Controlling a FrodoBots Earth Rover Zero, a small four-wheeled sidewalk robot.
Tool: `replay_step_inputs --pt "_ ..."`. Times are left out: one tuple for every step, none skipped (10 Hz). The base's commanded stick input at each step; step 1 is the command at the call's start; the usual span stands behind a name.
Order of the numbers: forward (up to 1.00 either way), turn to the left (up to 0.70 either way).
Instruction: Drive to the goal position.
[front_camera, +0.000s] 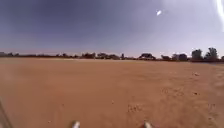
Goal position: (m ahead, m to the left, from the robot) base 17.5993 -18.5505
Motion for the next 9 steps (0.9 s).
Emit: replay_step_inputs --pt "1.00 0.00" --pt "1.00 0.00" --pt "1.00 0.00" --pt "1.00 0.00" --pt "1.00 0.00" --pt "1.00 0.00" --pt "1.00 0.00" --pt "1.00 0.00" --pt "1.00 0.00"
